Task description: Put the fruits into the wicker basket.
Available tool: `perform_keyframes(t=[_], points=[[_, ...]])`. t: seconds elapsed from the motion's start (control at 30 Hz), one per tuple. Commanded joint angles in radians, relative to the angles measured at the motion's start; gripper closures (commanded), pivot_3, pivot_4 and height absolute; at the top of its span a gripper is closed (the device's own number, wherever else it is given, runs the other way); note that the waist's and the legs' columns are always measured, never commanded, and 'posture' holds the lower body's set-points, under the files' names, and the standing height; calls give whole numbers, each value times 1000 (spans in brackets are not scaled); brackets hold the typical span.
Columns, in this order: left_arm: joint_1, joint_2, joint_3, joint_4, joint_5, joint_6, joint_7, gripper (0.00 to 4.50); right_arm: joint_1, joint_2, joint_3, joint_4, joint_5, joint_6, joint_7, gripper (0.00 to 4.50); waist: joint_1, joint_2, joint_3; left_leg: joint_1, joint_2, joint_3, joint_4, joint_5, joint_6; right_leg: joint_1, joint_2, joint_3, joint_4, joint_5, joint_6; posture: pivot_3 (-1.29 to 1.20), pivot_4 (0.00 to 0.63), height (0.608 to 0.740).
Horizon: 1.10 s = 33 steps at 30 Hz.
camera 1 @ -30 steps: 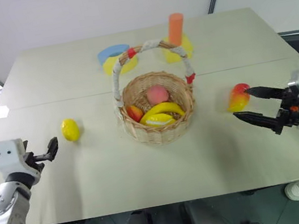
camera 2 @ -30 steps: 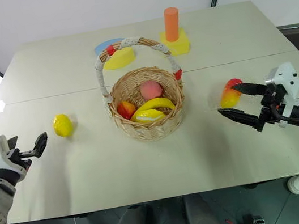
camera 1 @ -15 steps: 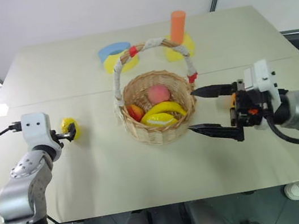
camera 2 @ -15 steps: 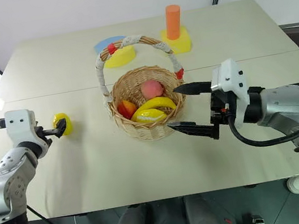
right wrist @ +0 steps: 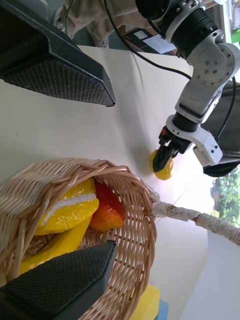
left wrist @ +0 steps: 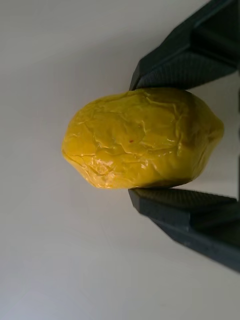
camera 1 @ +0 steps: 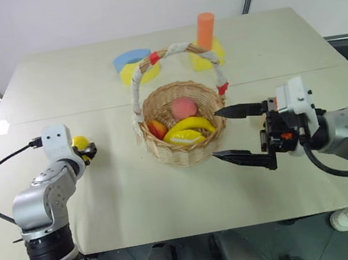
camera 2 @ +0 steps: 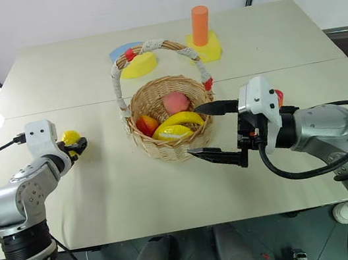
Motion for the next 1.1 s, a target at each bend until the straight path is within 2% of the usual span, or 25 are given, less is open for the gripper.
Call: perform_keyframes(t=[0.03,0.23,0.47,0.53,0.6,0.67,0.73,0.83,0.97,1.03,1.1], points=[[-2,13,17,-8,18,-36,-9,1794,1,11,-3,-31,-5,-26,-5,0,0,0,0,0,0,0,0,0,0,0,0,0,0,0,0,0,150,740],[32,-3,108,-25,-10,-154,-51,1794,4,25,7,-14,-33,-42,-5,0,1,0,0,0,0,0,0,0,-1,0,0,0,0,0,0,0,150,740],[120,58,152,-115,-55,-251,-174,1794,-11,28,7,19,-51,-52,0,0,1,0,0,0,0,0,0,1,-1,0,-1,0,0,0,0,0,150,740],[167,94,137,-210,-124,-324,-316,1794,-15,27,7,36,-61,-59,8,0,0,0,0,0,0,0,0,0,0,0,0,0,0,0,0,0,150,740],[204,110,155,-314,-276,-316,-448,1794,-22,25,5,56,-71,-63,13,0,0,0,0,0,0,0,0,1,-2,0,-1,0,0,0,0,0,150,740],[226,144,145,-387,-370,-291,-524,1794,-39,24,4,77,-77,-67,19,0,4,0,0,0,0,1,0,2,-3,0,-1,0,-1,0,0,0,150,740],[228,184,110,-428,-430,-249,-554,1794,-55,25,5,97,-87,-72,24,0,2,0,0,0,0,1,0,0,0,1,-2,0,-1,0,0,0,150,740],[142,205,-21,-458,-442,-203,-518,1794,-69,21,6,116,-105,-78,30,0,4,1,0,2,0,0,0,0,0,3,-1,0,-1,0,-1,0,150,740],[-10,153,-216,-442,-388,-164,-426,1794,-78,13,-6,134,-128,-83,26,0,1,0,0,2,0,0,1,1,0,3,-1,0,-1,2,0,0,150,740],[-84,134,-349,-404,-308,-179,-398,1794,-67,6,-28,140,-137,-82,16,0,0,0,0,2,-1,1,1,1,1,3,-1,0,-1,2,1,0,150,740],[-134,91,-403,-334,-261,-173,-352,1794,-48,1,-44,138,-145,-78,6,0,0,0,0,1,-1,1,1,1,1,3,0,0,-1,2,1,0,150,740]])
